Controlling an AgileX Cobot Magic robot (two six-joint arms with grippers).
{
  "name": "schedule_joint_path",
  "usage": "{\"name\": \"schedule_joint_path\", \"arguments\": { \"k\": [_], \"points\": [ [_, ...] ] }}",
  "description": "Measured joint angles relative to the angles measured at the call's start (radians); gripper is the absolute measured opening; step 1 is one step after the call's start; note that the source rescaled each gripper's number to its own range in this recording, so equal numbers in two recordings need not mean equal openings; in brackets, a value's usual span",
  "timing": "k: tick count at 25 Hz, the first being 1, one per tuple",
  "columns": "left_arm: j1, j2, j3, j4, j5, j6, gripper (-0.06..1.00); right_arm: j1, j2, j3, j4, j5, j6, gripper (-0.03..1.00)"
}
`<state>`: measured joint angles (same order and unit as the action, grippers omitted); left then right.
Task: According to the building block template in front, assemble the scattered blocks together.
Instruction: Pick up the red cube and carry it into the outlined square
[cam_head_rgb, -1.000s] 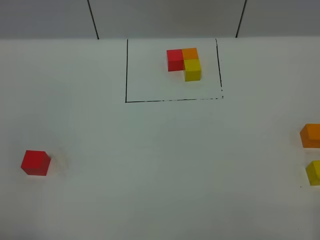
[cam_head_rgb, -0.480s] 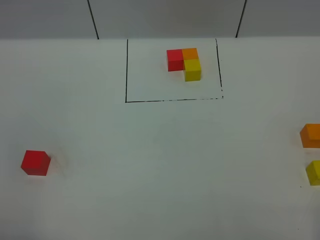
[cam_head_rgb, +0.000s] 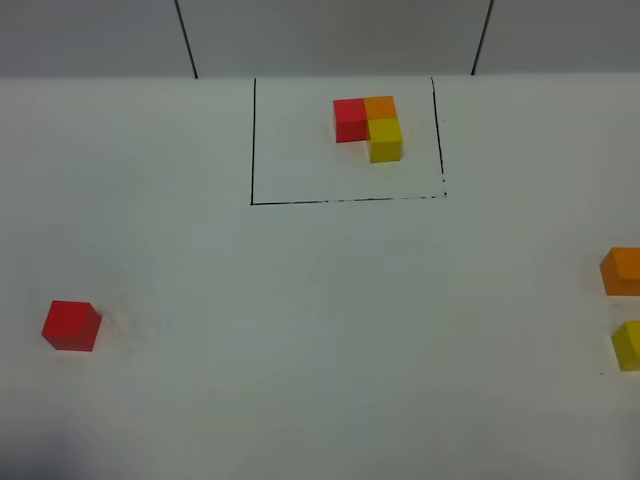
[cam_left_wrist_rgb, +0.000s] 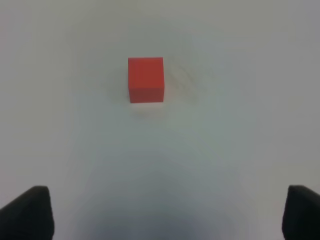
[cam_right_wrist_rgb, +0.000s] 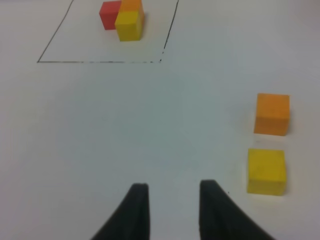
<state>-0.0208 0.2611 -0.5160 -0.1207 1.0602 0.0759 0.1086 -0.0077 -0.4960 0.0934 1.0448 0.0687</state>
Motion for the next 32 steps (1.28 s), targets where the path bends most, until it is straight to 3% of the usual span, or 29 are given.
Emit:
{"name": "schedule_joint_path", "arguments": {
  "k": [17,32],
  "points": [
    [0.0,0.676,-0.197,-0.012,-0.063,-0.001,0.94,0.0,0.0,0.0,0.0,0.0,0.0,0.0],
    [-0.013,0.943,-0.197,-0.028,-0.223,0.001,0.92,0.0,0.0,0.0,0.0,0.0,0.0,0.0]
  ]
}}
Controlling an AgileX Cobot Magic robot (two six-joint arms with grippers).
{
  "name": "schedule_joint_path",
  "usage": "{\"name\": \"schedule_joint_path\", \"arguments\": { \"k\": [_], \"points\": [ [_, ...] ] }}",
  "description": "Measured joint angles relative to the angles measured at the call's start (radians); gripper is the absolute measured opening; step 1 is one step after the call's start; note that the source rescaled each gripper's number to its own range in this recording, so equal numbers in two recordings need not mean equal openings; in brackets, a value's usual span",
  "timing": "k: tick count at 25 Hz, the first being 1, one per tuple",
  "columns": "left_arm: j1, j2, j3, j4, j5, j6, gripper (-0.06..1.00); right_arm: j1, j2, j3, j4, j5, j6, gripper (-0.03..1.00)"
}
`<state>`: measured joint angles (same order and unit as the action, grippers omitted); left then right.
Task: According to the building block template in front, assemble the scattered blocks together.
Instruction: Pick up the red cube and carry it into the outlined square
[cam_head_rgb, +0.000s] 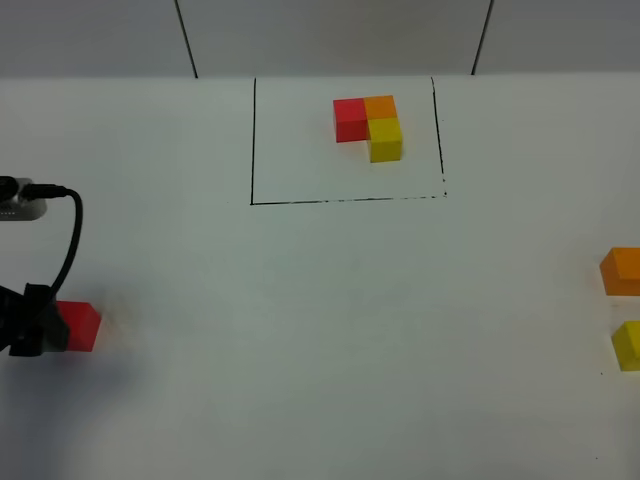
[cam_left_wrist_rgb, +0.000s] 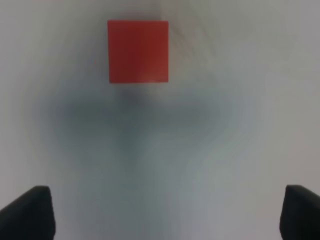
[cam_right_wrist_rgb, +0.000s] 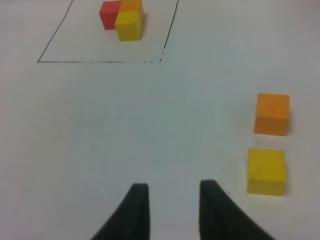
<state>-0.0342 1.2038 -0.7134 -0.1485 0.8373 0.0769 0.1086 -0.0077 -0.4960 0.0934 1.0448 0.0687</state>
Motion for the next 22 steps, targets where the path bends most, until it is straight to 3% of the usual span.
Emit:
{"name": "schedule_joint_path", "arguments": {
  "k": [6,22],
  "points": [
    [-0.044,0.14,0.0,0.033,-0.088,-0.005,0.91,0.0,0.0,0.0,0.0,0.0,0.0,0.0],
    [-0.046,0.425,-0.001,0.038,-0.32,-0.046,0.91,0.0,0.0,0.0,0.0,0.0,0.003,0.06]
  ]
}}
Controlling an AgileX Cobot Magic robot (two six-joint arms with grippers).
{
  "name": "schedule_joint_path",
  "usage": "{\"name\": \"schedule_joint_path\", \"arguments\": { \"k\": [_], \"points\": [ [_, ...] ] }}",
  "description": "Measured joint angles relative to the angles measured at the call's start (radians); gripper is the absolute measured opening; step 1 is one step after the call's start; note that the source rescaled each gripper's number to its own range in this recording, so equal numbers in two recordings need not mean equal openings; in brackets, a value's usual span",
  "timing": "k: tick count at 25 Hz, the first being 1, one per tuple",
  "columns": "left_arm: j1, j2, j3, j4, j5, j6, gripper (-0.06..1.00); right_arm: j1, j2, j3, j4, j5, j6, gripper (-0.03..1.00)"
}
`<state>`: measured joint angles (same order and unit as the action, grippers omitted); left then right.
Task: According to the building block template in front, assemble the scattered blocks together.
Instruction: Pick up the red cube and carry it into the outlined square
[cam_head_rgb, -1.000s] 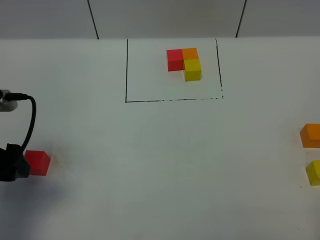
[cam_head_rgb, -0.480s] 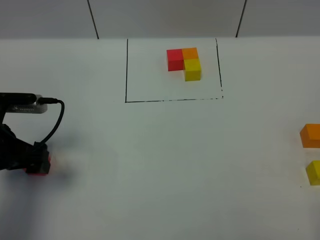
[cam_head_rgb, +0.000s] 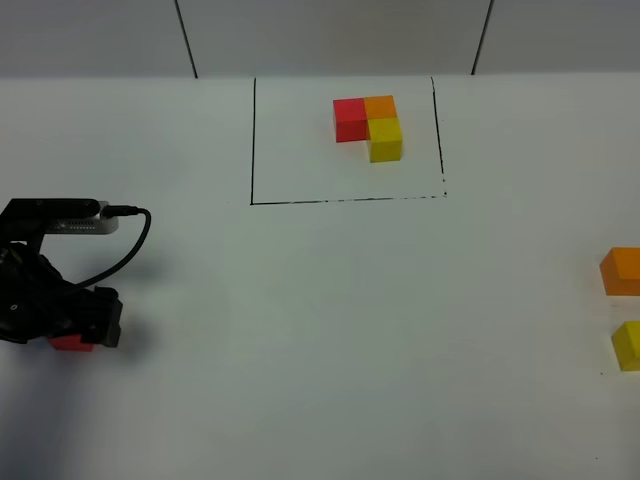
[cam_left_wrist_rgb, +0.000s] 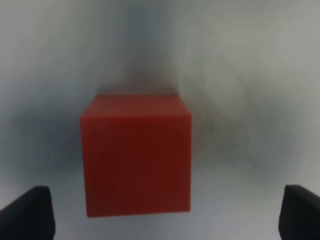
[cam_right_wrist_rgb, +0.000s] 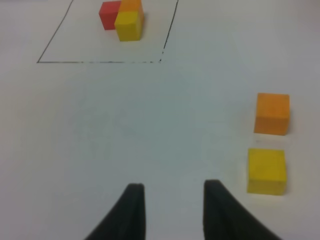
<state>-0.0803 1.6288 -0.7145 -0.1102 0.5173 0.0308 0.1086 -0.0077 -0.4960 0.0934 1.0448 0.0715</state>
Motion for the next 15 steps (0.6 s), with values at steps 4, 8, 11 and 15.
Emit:
{"name": "schedule_joint_path", "arguments": {
  "k": [4,8,11,15],
  "points": [
    [0.0,0.038,0.0,0.0,-0.038,0.0,0.91,0.0,0.0,0.0,0.0,0.0,0.0,0.17],
    [0.0,0.067,0.0,0.0,-0.061,0.0,0.91,0.0,0.0,0.0,0.0,0.0,0.0,0.35],
    [0.0,0.081,0.0,0.0,-0.081,0.0,0.91,0.0,0.0,0.0,0.0,0.0,0.0,0.5],
    [0.0,0.082,0.0,0.0,-0.098,0.0,0.91,0.0,0.0,0.0,0.0,0.0,0.0,0.66]
  ]
}}
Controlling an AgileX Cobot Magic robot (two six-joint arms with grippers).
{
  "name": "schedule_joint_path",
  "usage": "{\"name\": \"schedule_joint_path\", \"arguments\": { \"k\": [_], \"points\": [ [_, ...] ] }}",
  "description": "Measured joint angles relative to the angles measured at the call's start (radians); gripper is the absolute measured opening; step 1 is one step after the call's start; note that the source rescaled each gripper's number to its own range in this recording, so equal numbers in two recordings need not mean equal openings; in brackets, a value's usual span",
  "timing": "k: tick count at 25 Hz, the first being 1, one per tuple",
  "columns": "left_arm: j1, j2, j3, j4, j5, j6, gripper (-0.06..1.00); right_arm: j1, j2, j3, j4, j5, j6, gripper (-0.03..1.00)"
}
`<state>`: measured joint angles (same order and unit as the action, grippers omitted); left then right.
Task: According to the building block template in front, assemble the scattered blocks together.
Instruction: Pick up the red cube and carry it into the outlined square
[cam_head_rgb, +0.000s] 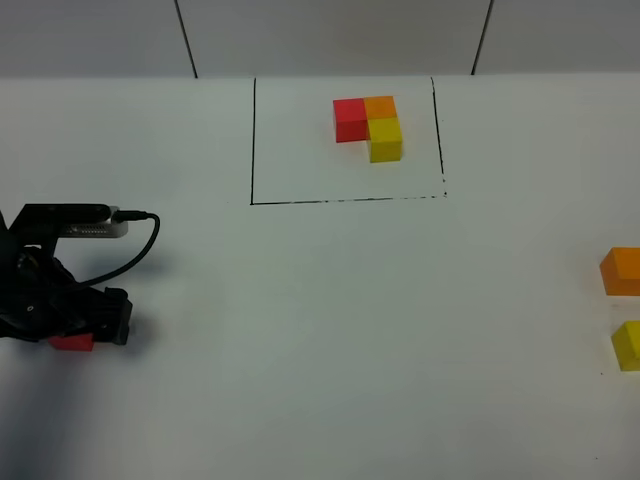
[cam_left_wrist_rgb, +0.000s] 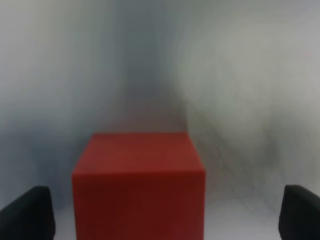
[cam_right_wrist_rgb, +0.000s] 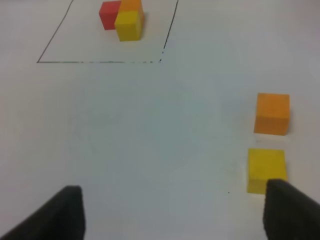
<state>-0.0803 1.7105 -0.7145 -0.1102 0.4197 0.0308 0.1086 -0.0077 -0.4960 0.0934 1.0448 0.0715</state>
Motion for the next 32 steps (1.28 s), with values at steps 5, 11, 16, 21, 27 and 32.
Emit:
{"name": "schedule_joint_path", "arguments": {
  "k": [5,11,16,21,27,32],
  "points": [
    [0.0,0.001,0.0,-0.001,0.003,-0.009,0.8,0.0,0.0,0.0,0.0,0.0,0.0,0.71],
    [0.0,0.006,-0.058,0.0,0.086,-0.031,0.0,0.0,0.0,0.0,0.0,0.0,0.0,0.71],
    [-0.041,0.006,-0.257,0.005,0.302,0.054,0.02,0.0,0.0,0.0,0.0,0.0,0.0,0.71],
    [-0.193,0.045,-0.507,0.055,0.497,0.202,0.02,0.0,0.0,0.0,0.0,0.0,0.0,0.71],
    [-0.415,0.297,-0.871,0.18,0.678,0.274,0.02,0.0,0.0,0.0,0.0,0.0,0.0,0.71],
    [-0.552,0.576,-1.2,0.279,0.775,0.337,0.02,0.0,0.0,0.0,0.0,0.0,0.0,0.71]
  ]
}}
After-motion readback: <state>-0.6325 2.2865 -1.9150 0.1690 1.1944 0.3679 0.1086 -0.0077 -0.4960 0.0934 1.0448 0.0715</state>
